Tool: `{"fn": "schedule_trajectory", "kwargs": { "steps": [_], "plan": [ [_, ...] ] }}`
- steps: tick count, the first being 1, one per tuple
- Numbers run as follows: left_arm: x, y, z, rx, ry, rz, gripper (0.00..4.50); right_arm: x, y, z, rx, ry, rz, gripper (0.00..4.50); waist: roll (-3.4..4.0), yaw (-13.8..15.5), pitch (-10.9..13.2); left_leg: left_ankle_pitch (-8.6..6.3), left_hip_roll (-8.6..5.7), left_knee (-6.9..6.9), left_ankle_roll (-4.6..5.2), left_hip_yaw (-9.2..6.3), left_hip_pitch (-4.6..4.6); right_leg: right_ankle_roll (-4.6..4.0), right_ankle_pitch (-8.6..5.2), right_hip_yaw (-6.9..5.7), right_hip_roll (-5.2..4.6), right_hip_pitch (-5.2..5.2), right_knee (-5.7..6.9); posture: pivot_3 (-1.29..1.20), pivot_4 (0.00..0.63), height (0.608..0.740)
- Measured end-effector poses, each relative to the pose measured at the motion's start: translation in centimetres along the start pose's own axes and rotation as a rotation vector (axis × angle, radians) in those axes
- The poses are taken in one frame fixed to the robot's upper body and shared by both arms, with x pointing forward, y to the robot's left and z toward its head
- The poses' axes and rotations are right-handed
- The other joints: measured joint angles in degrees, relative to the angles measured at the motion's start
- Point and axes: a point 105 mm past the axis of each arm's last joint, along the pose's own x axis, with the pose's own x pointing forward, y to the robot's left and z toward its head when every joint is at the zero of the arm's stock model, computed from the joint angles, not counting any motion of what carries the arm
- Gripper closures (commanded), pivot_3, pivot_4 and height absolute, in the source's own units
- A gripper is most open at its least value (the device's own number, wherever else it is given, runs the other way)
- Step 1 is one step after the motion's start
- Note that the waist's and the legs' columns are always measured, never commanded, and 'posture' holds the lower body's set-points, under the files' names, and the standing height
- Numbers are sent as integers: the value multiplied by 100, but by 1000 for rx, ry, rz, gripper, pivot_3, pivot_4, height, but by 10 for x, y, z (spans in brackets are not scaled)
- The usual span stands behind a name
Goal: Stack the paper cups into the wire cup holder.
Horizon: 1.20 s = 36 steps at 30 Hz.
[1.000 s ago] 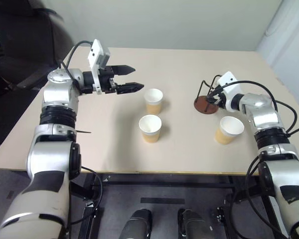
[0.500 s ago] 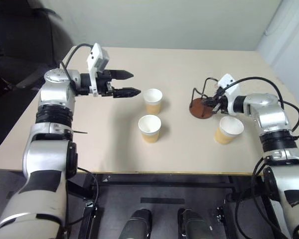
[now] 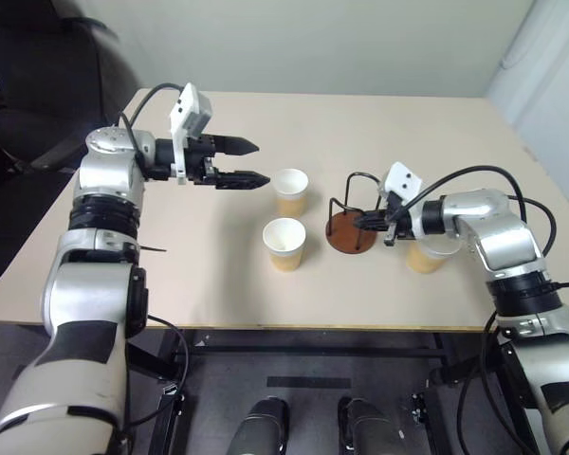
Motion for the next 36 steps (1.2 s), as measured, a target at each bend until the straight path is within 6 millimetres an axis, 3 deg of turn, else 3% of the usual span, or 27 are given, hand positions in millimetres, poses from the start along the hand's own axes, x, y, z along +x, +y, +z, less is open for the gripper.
{"fn": "schedule_trajectory", "kwargs": {
  "steps": [19,20,26,31,36],
  "plan": [
    [-5,0,1,-3,11,10,0,2,7,0,-31,28,89,4491,0,-8,0,1,0,1,0,1,1,-5,-3,0,0,1,1,0,150,740],
    [-5,0,0,-4,12,10,0,1,7,0,-33,33,87,3961,0,-8,0,1,0,1,0,0,1,-5,-3,0,0,2,1,0,150,740],
    [-5,0,-1,-9,15,10,0,4,3,-13,-16,85,65,2051,0,-9,0,1,1,1,1,1,1,-4,-2,0,0,1,1,0,150,740],
    [-5,0,-1,-10,15,12,0,4,-5,-13,-9,72,-6,2051,0,-8,0,1,0,1,1,1,0,-3,-2,0,0,1,0,0,150,740],
    [-3,0,-3,-13,13,8,0,-9,-16,-9,25,44,-69,2051,0,-1,0,1,-1,2,1,1,-1,-3,-2,-1,0,2,-2,0,150,740]
  ]
}}
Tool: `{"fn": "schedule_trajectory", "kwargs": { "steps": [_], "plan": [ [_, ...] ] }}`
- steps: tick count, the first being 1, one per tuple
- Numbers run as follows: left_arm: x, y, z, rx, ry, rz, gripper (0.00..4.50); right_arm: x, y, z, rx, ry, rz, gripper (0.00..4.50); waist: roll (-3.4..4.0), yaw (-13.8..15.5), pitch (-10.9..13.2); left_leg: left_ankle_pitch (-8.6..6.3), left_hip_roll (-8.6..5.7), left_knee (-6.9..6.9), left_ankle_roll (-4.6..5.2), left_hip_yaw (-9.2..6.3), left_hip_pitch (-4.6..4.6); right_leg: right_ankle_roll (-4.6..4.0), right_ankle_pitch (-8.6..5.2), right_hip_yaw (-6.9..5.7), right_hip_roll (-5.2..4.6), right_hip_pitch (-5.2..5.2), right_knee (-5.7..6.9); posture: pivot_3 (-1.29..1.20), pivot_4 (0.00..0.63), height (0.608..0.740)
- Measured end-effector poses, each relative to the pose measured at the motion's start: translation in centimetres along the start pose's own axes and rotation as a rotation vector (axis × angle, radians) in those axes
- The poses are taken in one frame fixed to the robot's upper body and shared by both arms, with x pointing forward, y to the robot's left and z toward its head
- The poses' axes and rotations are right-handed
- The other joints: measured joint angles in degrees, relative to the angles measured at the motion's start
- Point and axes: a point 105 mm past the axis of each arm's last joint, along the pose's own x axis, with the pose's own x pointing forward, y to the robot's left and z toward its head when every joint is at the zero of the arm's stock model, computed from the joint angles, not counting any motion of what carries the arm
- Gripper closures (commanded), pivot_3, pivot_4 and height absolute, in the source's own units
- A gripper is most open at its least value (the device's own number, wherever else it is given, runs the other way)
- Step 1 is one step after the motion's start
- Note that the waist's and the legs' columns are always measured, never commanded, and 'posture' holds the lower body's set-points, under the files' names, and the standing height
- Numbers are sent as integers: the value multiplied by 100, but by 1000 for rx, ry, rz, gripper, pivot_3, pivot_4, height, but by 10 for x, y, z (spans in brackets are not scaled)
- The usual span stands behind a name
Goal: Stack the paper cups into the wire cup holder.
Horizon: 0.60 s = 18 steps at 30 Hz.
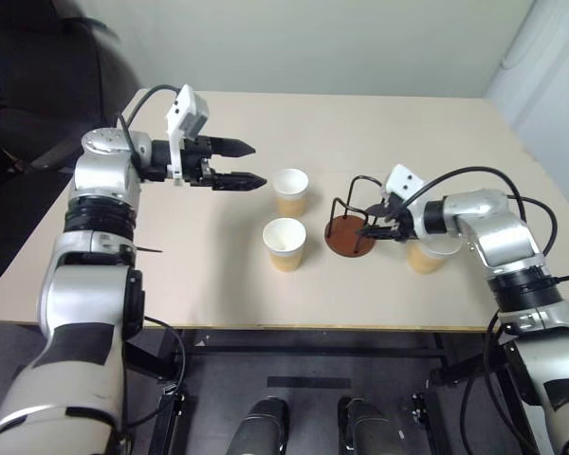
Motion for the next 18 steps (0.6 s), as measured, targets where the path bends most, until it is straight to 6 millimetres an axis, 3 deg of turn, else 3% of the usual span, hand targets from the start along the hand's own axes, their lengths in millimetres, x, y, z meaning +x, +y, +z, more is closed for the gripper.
{"fn": "schedule_trajectory", "kwargs": {
  "steps": [9,12,18],
  "plan": [
    [8,-5,-3,-47,-3,-51,0,-30,-3,15,37,-51,-36,2051,0,-7,0,1,1,0,-1,1,0,1,0,0,0,0,1,0,150,740],
    [9,-7,-3,-46,4,-68,0,-42,2,29,45,-99,-21,2051,0,-3,0,1,0,0,-1,1,0,2,-2,0,1,0,1,0,150,740],
    [10,-4,0,59,58,-52,0,-63,2,39,13,-112,-24,2051,-1,4,0,1,0,2,3,2,-1,5,-4,2,0,2,-1,0,150,740]
  ]
}}
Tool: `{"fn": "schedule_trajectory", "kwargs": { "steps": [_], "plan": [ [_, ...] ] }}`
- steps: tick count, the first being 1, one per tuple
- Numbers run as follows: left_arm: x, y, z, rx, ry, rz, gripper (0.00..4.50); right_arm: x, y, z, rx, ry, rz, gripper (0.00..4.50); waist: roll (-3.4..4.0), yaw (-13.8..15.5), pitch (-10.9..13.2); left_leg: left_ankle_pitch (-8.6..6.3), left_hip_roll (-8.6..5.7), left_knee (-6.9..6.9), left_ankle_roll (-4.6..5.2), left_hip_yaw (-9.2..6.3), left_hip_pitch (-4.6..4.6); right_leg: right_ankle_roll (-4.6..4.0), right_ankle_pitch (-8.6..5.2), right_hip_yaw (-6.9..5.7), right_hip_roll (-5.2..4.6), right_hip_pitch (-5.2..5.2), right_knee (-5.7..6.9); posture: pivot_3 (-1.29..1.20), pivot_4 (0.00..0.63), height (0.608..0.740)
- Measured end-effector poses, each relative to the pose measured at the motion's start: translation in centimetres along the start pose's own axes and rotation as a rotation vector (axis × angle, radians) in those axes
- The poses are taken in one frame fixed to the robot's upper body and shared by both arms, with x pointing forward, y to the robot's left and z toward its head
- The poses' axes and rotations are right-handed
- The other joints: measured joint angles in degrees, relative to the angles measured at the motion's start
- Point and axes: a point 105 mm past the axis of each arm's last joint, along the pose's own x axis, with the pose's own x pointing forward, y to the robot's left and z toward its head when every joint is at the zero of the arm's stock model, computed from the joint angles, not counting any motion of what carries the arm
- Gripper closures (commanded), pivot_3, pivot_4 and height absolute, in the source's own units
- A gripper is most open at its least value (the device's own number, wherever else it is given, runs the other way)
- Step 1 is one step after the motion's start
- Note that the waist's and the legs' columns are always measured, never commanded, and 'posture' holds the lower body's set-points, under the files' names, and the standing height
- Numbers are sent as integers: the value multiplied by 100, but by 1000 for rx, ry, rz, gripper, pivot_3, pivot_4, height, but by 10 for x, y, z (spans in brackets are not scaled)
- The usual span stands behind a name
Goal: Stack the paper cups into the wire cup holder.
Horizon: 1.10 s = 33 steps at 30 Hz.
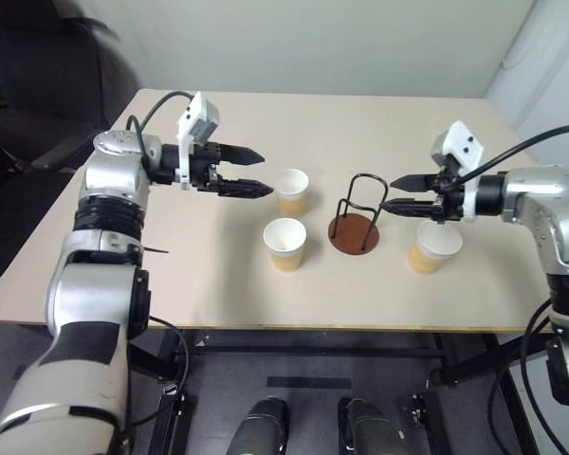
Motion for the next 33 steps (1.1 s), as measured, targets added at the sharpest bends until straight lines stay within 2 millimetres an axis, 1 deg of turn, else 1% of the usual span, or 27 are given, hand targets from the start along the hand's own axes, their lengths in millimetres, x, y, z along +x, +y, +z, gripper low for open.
{"fn": "schedule_trajectory", "kwargs": {
  "steps": [2,6,8,11,14,17,18,20,24,26,27,29,33],
  "plan": [
    [0,6,4,79,35,39,0,-3,-2,2,-7,1,-9,2051,0,-1,0,1,0,0,1,0,1,3,-1,1,0,0,2,0,150,740],
    [-2,26,3,352,261,178,0,-13,-9,15,-44,-14,-37,2051,0,-10,0,0,-1,-3,2,3,2,8,-6,4,1,-2,-1,0,150,740],
    [-4,31,2,439,336,209,0,-17,-10,19,-58,-21,-46,2051,-1,-11,0,-2,1,-5,4,1,2,10,-8,7,-2,-1,-3,0,150,740],
    [-3,36,1,540,434,221,0,-17,-10,20,-62,-23,-43,2051,-1,-1,1,-4,0,-7,6,1,-6,10,-11,6,-7,-6,-5,0,150,740],
    [0,38,3,592,465,222,0,-18,-10,20,-61,-24,-43,2051,-2,4,1,-9,-3,-8,9,6,-11,11,-13,5,-4,-12,-4,0,150,740],
    [13,35,-3,616,481,192,0,-18,-11,20,-63,-25,-44,2051,-1,18,1,-14,-2,-5,9,5,-19,27,-7,3,-7,-18,-3,0,150,740],
    [18,34,-6,619,487,182,0,-18,-11,20,-63,-23,-45,2051,-3,20,1,-16,-2,-2,7,4,-22,50,7,1,-8,-23,-3,0,150,740],
    [24,33,-10,635,505,171,0,-19,-11,20,-65,-20,-46,2051,-1,20,2,-18,-3,-2,5,7,-25,57,10,2,-5,-25,-3,0,150,740],
    [31,32,-21,677,560,156,0,-23,-13,20,-69,-7,-56,2051,-2,19,1,-23,2,-2,-1,0,-23,59,10,6,-9,-27,-1,0,150,740],
    [36,31,-27,694,581,146,0,-24,-13,19,-70,-4,-59,2051,-1,16,2,-22,-3,-2,-2,8,-23,58,9,0,5,-29,0,0,150,740],
    [38,31,-30,699,589,144,0,-25,-14,19,-70,-3,-59,2051,-2,25,2,-23,3,0,-1,1,-24,60,10,6,-7,-29,2,0,150,740],
    [40,31,-32,706,600,144,0,-25,-14,19,-70,-2,-60,2051,-2,19,2,-22,-4,1,-1,10,-24,59,10,-1,5,-30,3,0,150,740],
    [45,31,-34,719,603,152,0,-26,-14,19,-72,1,-64,2051,-2,28,2,-22,0,9,0,3,-24,61,11,5,-4,-26,5,0,150,740]
  ]
}}
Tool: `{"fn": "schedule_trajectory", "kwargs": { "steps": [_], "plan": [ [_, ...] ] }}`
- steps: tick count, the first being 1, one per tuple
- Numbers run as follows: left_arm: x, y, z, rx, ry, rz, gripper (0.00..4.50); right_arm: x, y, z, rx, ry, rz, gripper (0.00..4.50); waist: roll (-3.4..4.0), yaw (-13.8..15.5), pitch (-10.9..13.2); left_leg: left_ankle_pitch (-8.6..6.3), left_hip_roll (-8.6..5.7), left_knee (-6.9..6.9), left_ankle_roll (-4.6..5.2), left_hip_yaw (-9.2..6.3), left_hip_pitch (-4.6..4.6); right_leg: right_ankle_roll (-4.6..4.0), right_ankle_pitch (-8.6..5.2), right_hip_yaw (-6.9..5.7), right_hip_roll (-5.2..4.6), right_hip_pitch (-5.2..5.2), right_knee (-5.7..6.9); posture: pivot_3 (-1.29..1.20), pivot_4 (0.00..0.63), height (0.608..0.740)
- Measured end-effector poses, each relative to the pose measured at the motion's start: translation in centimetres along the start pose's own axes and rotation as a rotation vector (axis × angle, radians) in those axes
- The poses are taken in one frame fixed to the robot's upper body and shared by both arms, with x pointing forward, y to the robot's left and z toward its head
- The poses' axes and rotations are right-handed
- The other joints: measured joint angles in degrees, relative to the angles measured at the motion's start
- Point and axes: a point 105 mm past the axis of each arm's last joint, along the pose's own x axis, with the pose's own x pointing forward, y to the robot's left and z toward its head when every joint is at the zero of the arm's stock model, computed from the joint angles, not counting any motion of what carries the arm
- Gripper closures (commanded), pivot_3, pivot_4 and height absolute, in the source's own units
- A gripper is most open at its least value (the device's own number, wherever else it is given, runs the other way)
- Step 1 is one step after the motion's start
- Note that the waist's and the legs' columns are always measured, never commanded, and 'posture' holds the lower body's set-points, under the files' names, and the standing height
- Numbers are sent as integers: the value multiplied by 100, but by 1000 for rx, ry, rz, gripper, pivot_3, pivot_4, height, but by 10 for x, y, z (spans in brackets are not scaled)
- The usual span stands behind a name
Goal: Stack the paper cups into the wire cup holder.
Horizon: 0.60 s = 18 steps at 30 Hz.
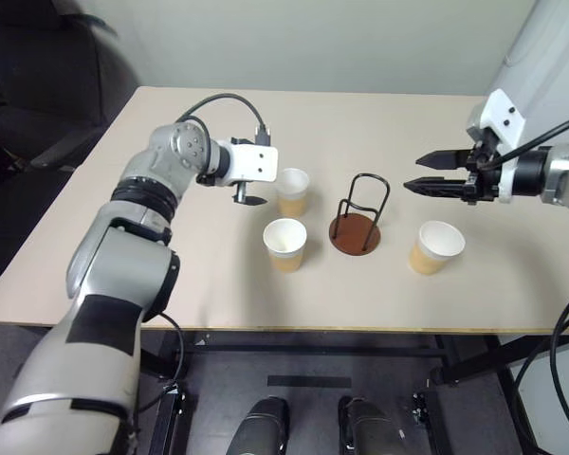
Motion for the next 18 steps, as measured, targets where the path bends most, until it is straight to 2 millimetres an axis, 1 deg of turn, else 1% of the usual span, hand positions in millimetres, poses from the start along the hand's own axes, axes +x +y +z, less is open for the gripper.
{"fn": "schedule_trajectory", "kwargs": {
  "steps": [7,11,18],
  "plan": [
    [11,-5,4,34,3,3,0,0,0,0,-1,2,-3,2051,-1,-6,0,0,-4,15,2,9,1,3,2,-4,11,4,4,0,150,740],
    [18,-8,8,53,1,8,0,0,0,0,-2,3,-5,2051,-1,6,0,-1,-1,25,3,3,-1,8,6,-2,2,7,7,0,150,740],
    [26,-10,7,116,43,39,0,0,0,-2,-3,5,-6,2051,-1,2,0,-1,-4,35,4,8,2,10,7,-4,7,11,8,0,150,740]
  ]
}}
